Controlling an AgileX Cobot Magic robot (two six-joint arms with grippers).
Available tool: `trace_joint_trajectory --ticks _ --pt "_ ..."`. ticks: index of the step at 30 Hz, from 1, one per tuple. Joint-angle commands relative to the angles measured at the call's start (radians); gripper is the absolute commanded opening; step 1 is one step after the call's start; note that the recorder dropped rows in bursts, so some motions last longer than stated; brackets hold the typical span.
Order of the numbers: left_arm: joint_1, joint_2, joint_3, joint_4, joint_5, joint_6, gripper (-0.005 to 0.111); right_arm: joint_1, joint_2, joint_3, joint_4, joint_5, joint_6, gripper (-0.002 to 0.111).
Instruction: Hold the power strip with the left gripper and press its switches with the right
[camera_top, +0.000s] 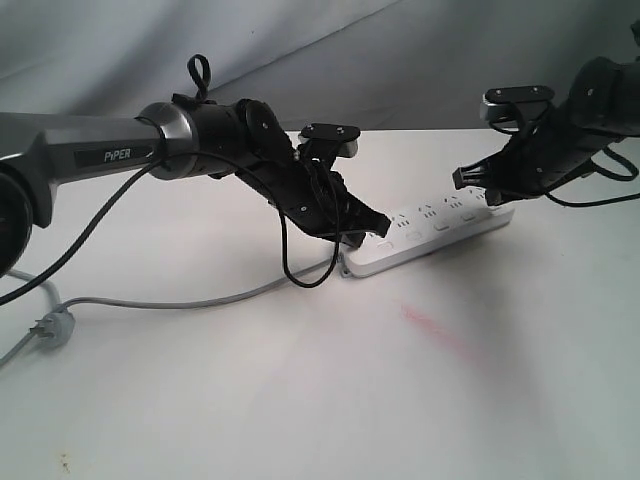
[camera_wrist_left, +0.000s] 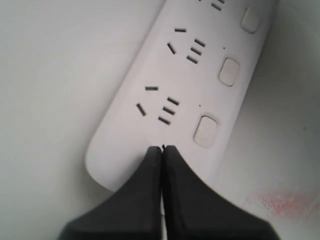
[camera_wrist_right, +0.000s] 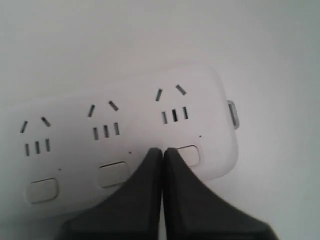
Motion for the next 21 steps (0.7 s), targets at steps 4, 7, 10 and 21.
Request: trace_joint_trajectory --ticks 4,7,10,21 --pt "-0.004 0.008 -0.002 -0.017 0.007 -0.010 0.000 0.001 0.026 -0.005 -0.077 -0.041 0.049 0.000" --pt "-0.004 0.008 -0.002 -0.017 0.007 -0.010 0.000 0.001 0.039 -0.005 -0.077 -0.062 0.049 0.000" --pt "-0.004 0.008 -0.002 -0.017 0.007 -0.010 0.000 0.001 0.043 -0.005 -0.077 -0.083 0.049 0.000" --pt "-0.004 0.008 -0.002 -0.017 0.007 -0.010 0.000 0.001 0.061 -0.005 -0.077 -0.110 0.049 0.000"
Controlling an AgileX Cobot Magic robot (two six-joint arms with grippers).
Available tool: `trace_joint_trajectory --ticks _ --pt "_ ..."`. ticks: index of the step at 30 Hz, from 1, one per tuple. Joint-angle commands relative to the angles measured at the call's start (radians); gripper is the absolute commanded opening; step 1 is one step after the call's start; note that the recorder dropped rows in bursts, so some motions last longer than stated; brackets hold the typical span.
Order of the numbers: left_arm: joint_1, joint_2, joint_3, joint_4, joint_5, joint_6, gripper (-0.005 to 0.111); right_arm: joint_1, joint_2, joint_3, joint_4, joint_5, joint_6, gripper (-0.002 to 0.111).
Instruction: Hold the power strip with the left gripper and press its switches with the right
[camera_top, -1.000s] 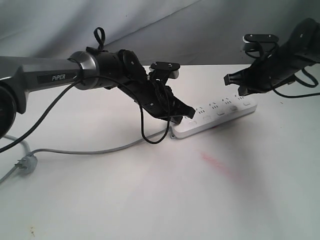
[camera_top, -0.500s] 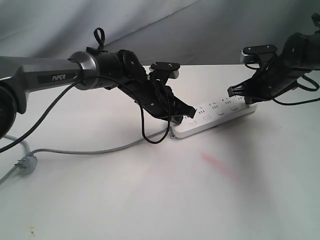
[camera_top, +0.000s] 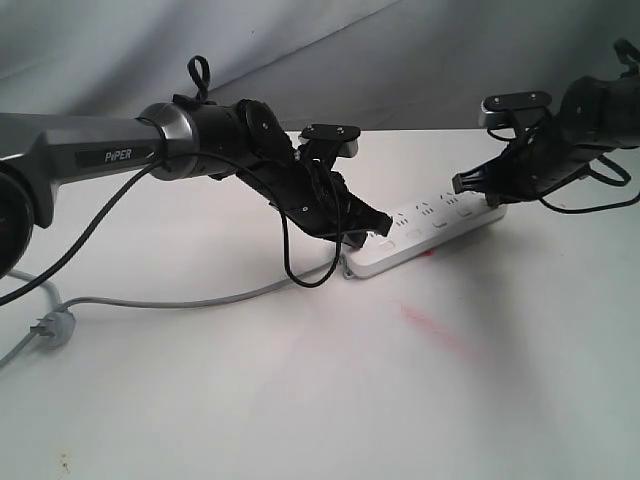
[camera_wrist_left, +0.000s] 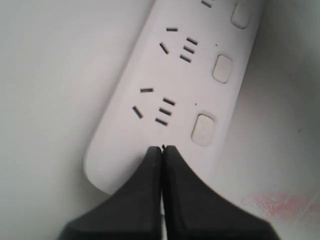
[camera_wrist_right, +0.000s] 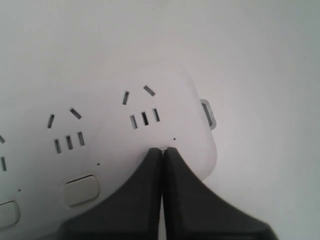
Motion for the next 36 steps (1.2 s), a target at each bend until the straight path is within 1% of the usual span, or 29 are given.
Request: trace_joint_trajectory --ticks 1,7,26,36 --pt "-0.004 0.006 -0.002 -0.002 0.005 -0.010 0.000 0.001 0.002 0.001 -0.011 -0.025 0.007 0.000" --pt "-0.004 0.006 -0.002 -0.002 0.005 -0.010 0.000 0.001 -0.040 0.001 0.010 -0.063 0.038 0.000" --pt "-0.004 0.006 -0.002 -0.002 0.005 -0.010 0.000 0.001 -0.011 0.001 0.037 -0.066 0.038 0.000" --pt "-0.004 0.006 -0.002 -0.002 0.005 -0.010 0.000 0.001 0.033 0.001 0.035 -0.023 0.032 0.000"
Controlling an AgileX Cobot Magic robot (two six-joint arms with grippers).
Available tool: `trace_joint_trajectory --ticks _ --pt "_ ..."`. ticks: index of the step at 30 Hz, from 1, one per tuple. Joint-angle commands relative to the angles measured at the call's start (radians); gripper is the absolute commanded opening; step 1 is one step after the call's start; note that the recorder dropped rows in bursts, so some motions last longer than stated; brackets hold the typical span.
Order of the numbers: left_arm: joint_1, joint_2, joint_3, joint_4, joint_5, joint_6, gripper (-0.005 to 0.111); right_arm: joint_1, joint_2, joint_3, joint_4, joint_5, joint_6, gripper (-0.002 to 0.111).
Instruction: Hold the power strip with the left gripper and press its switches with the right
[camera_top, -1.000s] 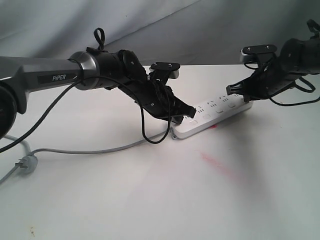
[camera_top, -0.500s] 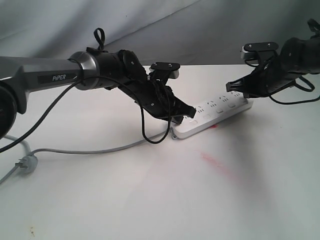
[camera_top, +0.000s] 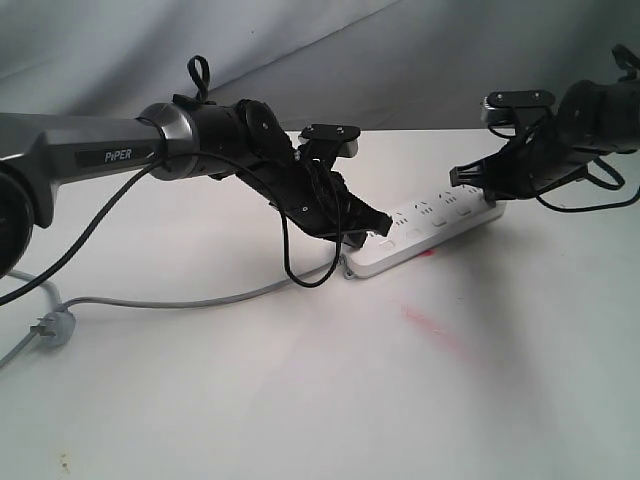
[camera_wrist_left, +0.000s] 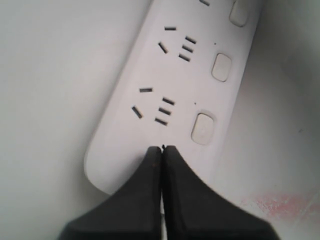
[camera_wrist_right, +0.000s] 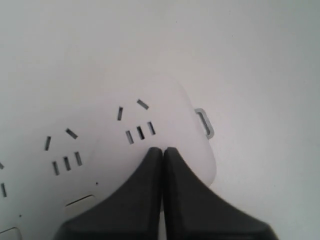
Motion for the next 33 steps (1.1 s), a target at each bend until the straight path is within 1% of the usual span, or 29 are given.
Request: trace_joint_trajectory --ticks 1,11,18,24,26,29,33 --pt "-0.004 0.006 -0.002 -0.002 0.005 -0.010 0.000 0.001 0.025 0.001 -0.001 0.032 -0.008 0.000" --pt "-0.004 0.006 -0.002 -0.002 0.005 -0.010 0.000 0.001 0.025 0.024 -0.007 0.037 -0.008 0.000" --pt "-0.004 0.006 -0.002 -0.002 0.005 -0.010 0.000 0.001 0.025 0.071 -0.009 -0.007 -0.008 0.000" --pt "-0.004 0.006 -0.002 -0.002 0.005 -0.010 0.000 0.001 0.052 0.076 -0.009 0.000 -0.008 0.000" --pt "-0.004 0.006 -0.002 -0.002 0.005 -0.010 0.000 0.001 0.033 0.076 -0.007 -0.010 -0.008 0.000" --pt "-0.004 0.006 -0.002 -0.002 0.005 -0.010 0.000 0.005 -0.065 0.076 0.063 -0.051 -0.008 0.000" --pt "-0.004 0.006 -0.002 -0.002 0.001 -0.010 0.000 0.056 -0.094 0.076 0.066 -0.037 -0.032 0.000"
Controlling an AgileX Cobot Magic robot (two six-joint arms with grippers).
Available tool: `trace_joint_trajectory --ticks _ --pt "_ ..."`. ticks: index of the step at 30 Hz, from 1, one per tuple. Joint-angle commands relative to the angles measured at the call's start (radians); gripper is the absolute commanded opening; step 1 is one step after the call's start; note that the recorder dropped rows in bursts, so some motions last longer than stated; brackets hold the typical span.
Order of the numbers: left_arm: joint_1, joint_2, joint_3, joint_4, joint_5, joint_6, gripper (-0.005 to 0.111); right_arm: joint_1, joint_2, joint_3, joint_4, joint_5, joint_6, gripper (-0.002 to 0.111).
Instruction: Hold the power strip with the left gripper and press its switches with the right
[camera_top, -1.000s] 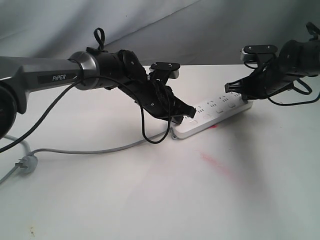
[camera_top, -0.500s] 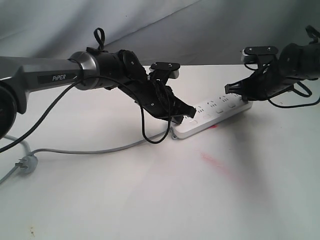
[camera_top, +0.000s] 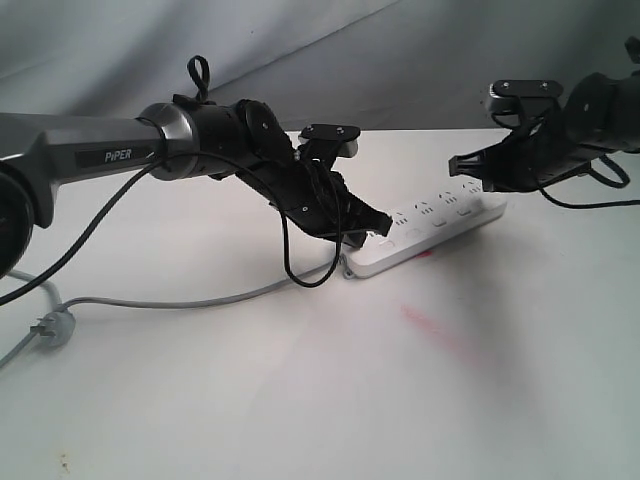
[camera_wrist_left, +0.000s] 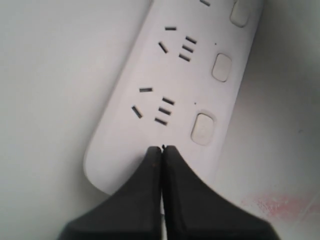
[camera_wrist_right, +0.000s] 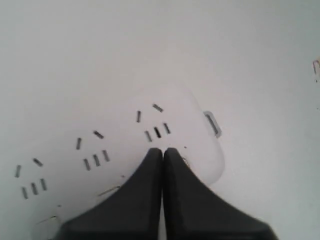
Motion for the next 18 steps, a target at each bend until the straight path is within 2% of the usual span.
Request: trace_joint_trajectory --ticks 1,5,11,18 --pt "-0.004 0.006 -0.002 -0.002 0.001 -0.010 0.000 0.053 -0.021 0.005 0.012 0.021 -0.034 0.000" --pt "-0.004 0.006 -0.002 -0.002 0.001 -0.010 0.000 0.110 -0.019 0.005 -0.004 0.021 -0.036 0.000" --pt "-0.004 0.006 -0.002 -0.002 0.001 -0.010 0.000 0.104 -0.019 0.005 -0.018 0.073 0.003 0.000" --pt "-0.004 0.006 -0.002 -0.002 0.001 -0.010 0.000 0.104 -0.019 0.005 -0.265 0.083 0.213 0.000"
